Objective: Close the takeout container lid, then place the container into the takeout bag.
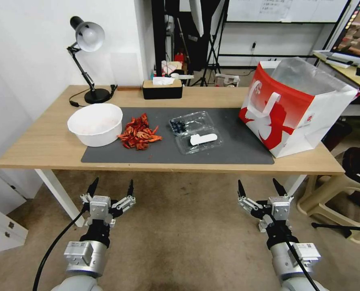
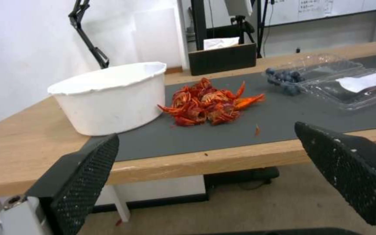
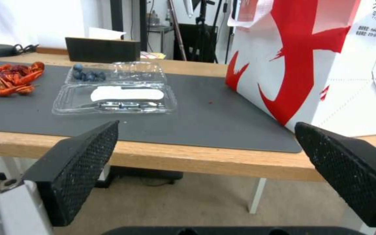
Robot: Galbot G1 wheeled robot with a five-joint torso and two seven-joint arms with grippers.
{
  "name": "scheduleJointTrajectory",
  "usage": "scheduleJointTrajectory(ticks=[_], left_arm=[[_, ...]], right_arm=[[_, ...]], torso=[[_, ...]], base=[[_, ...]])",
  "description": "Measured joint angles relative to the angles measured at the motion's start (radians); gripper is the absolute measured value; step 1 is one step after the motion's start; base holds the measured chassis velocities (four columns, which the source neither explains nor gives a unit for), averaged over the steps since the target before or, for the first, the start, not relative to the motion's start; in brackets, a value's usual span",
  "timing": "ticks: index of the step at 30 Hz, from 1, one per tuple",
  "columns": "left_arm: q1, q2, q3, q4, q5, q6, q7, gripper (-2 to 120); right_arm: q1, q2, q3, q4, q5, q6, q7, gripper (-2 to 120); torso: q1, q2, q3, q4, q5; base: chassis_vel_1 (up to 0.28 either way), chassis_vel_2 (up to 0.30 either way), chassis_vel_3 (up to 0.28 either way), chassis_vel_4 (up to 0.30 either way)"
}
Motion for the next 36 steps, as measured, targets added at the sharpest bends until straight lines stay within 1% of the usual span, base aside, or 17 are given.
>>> scheduleJointTrajectory(ticks=[22, 25, 26, 27, 28, 29, 30, 31, 32, 33, 34, 35, 36], left_arm=[[0.0, 0.001, 0.002, 0.0, 0.0, 0.0, -0.002, 100], [0.001, 0.026, 0.059, -0.001, -0.017, -0.015, -0.052, 100], [0.002, 0.046, 0.102, -0.003, -0.031, -0.027, -0.089, 100], [0.002, 0.046, 0.102, -0.003, -0.031, -0.027, -0.089, 100], [0.003, 0.068, 0.15, -0.007, -0.046, -0.04, -0.128, 100], [0.003, 0.07, 0.158, -0.007, -0.047, -0.041, -0.13, 100], [0.004, 0.079, 0.173, -0.008, -0.052, -0.047, -0.149, 100], [0.004, 0.079, 0.173, -0.008, -0.052, -0.047, -0.149, 100], [0.005, 0.094, 0.207, -0.011, -0.064, -0.061, -0.181, 100], [0.007, 0.105, 0.23, -0.013, -0.072, -0.071, -0.204, 100], [0.01, 0.123, 0.267, -0.018, -0.085, -0.087, -0.242, 100], [0.01, 0.123, 0.267, -0.018, -0.085, -0.087, -0.242, 100], [0.012, 0.141, 0.306, -0.022, -0.099, -0.104, -0.281, 100]], right_arm=[[0.0, 0.0, 0.0, 0.0, -0.001, 0.0, 0.0, 100], [-0.007, 0.006, -0.027, 0.0, -0.022, 0.007, 0.0, 100], [-0.02, 0.019, -0.073, 0.001, -0.056, 0.022, -0.004, 100], [-0.02, 0.019, -0.073, 0.001, -0.056, 0.022, -0.004, 100], [-0.033, 0.033, -0.125, 0.002, -0.096, 0.042, -0.008, 100], [-0.04, 0.039, -0.15, 0.003, -0.115, 0.051, -0.011, 100], [-0.055, 0.054, -0.205, 0.004, -0.158, 0.07, -0.015, 100], [-0.055, 0.054, -0.205, 0.004, -0.158, 0.07, -0.015, 100], [-0.067, 0.067, -0.252, 0.005, -0.192, 0.089, -0.019, 100], [-0.07, 0.072, -0.263, 0.005, -0.2, 0.101, -0.019, 100], [-0.071, 0.077, -0.271, 0.005, -0.205, 0.113, -0.018, 100], [-0.071, 0.077, -0.271, 0.005, -0.205, 0.113, -0.018, 100], [-0.071, 0.078, -0.273, 0.005, -0.206, 0.118, -0.018, 100]], torso=[[0.0, 0.0, 0.0, 0.0, 0.0], [0.0, 0.0, 0.0, 0.0002, -0.0004], [0.0, 0.0, 0.0, -0.0001, 0.0001], [0.0, 0.0, 0.0, -0.0001, 0.0001], [0.0, 0.0, 0.0, -0.0001, -0.0001], [0.0, 0.0, 0.0, -0.0004, -0.0001], [0.0, 0.0, 0.0, 0.0003, -0.0001], [0.0, 0.0, 0.0, 0.0003, -0.0001], [0.0, 0.0, 0.0, 0.0001, -0.0001], [0.0, 0.0, 0.0, 0.0001, -0.0004], [0.0, 0.0, 0.0, 0.0, -0.0001], [0.0, 0.0, 0.0, 0.0, -0.0001], [0.0, 0.0, 0.0, 0.0, -0.0002]], base=[[0.0, 0.0, 0.0, 0.0], [0.0, 0.0, 0.0, 0.0], [0.0, 0.0, 0.0, 0.0], [0.0, 0.0, 0.0, 0.0], [0.0, 0.0, 0.0, 0.0], [0.0, 0.0, 0.0, 0.0], [0.0, 0.0, 0.0, 0.0], [0.0, 0.0, 0.0, 0.0], [0.0, 0.0, 0.0, 0.0], [0.0, 0.0, 0.0, 0.0], [0.0, 0.0, 0.0, 0.0], [0.0, 0.0, 0.0, 0.0], [0.0, 0.0, 0.0, 0.0]])
